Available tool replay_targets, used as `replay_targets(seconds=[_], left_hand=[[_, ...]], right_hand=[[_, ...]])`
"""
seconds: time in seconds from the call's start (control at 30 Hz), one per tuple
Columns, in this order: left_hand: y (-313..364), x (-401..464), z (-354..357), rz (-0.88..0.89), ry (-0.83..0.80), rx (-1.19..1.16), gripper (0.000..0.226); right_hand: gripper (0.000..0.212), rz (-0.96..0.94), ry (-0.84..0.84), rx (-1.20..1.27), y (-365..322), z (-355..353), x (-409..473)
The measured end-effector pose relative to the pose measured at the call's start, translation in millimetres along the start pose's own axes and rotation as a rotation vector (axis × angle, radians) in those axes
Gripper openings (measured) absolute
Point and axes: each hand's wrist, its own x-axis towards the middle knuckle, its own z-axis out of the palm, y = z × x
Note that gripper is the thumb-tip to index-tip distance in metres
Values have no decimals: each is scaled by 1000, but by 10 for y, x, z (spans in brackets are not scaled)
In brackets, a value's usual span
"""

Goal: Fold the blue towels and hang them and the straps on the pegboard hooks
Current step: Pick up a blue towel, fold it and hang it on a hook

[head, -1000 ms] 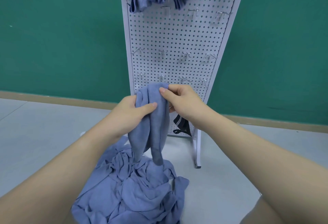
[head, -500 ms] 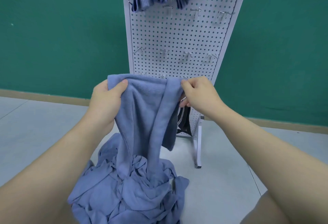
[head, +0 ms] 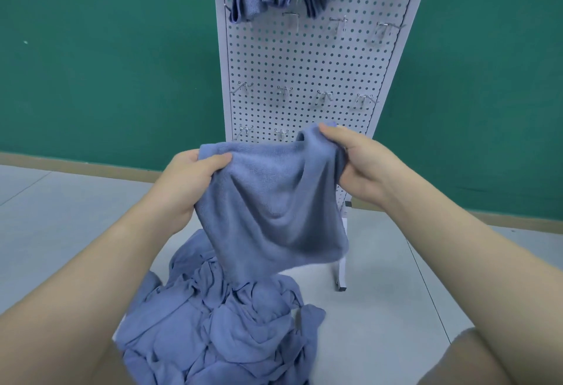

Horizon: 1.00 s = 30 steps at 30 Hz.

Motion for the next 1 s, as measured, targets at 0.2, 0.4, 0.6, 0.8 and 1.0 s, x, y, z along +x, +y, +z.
replay_targets(seconds=[0.2,0.4,0.6,0.8,1.0], left_hand=[[-26,58,-76,-3,-7,22,14],[-53,85,-103,-19,-28,73,14],[-90,123,-91,-60,-21,176,20],[-119,169,-79,-127,19,235,29],[-228,242,-131,-178,15,438,37]], right_hand=[[13,-6,28,-184,-7,-55,-42],[18,-90,122,-62,-144,-127,-28],[18,-171,193,-1,-200,-191,-32],[17,-229,216,-25,-218,-230,-52],[20,-234,211,-114,-210,-249,-58]])
